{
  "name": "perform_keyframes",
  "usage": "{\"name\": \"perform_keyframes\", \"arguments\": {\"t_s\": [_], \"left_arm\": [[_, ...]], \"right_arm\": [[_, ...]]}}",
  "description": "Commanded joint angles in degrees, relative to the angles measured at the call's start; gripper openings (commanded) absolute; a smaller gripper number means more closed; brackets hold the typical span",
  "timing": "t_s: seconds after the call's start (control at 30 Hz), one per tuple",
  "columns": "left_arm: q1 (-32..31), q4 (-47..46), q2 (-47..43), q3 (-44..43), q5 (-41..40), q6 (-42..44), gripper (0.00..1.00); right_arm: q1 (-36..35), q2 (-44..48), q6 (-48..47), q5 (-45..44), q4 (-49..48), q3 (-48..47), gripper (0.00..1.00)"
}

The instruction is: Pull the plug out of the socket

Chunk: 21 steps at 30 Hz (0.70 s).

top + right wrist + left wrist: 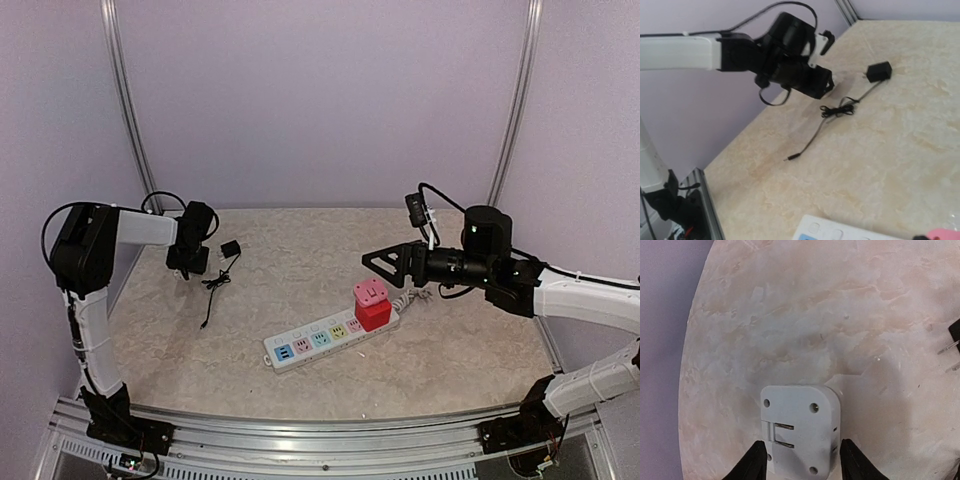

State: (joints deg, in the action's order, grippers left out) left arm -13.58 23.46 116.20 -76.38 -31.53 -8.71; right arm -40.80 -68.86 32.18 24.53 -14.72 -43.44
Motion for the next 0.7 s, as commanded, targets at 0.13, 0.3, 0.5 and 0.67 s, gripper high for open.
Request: {"name": "perform_keyframes", "arguments": {"t_s": [0.13, 0.3, 0.5, 0.67], "left_arm": [[-3.98, -3.46, -6.83, 0.77, 11.13, 3.73, 0.70], [-10.31, -6.60, -14.46, 3.21, 22.99, 5.42, 0.74], [-15.45, -13.07, -20.22, 6.10, 51.49, 2.49, 0.74], [-17.79, -19.79, -18.57, 5.76, 65.11, -2.57, 0.70]], "right_arm": [[0.45, 0.00, -3.55, -3.50, 7.10, -1.38, 0.96], [0.45, 0.78, -5.15, -5.99, 10.22, -0.35, 0.96], [0.54, -0.18, -6.67, -9.74, 13.47, 1.82, 0.95], [0.73, -1.46, -5.33, -9.96, 10.09, 5.80, 0.93]]}}
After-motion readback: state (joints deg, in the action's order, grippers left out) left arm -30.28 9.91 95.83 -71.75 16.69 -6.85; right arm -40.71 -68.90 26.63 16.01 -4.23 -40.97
